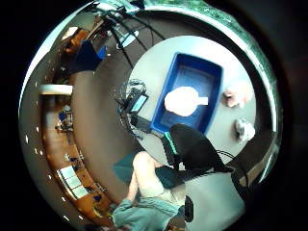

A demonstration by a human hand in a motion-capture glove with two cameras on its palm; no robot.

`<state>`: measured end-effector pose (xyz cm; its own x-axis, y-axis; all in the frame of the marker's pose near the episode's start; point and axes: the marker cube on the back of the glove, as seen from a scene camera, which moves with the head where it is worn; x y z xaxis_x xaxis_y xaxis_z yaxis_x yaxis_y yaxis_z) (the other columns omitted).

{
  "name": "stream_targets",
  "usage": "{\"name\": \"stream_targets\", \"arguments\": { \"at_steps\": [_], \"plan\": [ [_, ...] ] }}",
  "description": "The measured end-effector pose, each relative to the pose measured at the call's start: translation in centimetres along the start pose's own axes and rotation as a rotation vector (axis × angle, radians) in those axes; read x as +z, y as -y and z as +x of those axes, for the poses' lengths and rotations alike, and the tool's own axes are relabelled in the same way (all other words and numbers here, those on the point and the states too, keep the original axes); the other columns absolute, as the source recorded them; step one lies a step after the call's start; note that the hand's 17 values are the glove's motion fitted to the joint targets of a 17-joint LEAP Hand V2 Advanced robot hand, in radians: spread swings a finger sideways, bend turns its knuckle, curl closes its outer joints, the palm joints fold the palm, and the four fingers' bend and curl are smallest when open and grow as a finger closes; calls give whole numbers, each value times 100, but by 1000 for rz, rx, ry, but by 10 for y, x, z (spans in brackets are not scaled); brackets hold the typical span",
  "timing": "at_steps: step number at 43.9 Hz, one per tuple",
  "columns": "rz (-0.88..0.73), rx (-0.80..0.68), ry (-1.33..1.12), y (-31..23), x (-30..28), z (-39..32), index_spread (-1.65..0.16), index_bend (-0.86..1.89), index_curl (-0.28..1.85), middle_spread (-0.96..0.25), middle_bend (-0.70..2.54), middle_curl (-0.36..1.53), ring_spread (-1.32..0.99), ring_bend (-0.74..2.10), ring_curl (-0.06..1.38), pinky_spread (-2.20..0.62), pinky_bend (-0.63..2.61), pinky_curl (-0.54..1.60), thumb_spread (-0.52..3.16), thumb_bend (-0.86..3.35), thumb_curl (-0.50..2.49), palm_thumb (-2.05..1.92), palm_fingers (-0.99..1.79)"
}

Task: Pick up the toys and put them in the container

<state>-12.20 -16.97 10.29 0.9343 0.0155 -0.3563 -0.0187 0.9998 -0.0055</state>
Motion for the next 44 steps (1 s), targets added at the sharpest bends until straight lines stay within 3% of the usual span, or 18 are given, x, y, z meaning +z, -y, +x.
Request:
{"name": "stream_targets", "arguments": {
  "at_steps": [7,15,22,34,44],
  "plan": [
    [-9,108,11,-25,-20,79,-20,9,40,2,18,50,-3,49,40,3,107,45,117,-2,61,15,-23],
    [-83,192,25,-55,12,166,-21,9,34,2,16,47,-2,45,39,5,101,41,122,-1,54,15,-19],
    [-207,193,95,-63,75,213,-22,11,31,1,17,44,-1,42,38,5,92,38,125,-1,49,16,-19],
    [-437,145,78,-62,241,263,-23,8,26,0,11,37,2,21,33,8,90,36,129,-1,45,24,-29],
    [-486,109,221,-60,337,262,-24,8,23,-1,9,30,3,17,31,8,90,36,128,-1,42,26,-30]
  ]
}}
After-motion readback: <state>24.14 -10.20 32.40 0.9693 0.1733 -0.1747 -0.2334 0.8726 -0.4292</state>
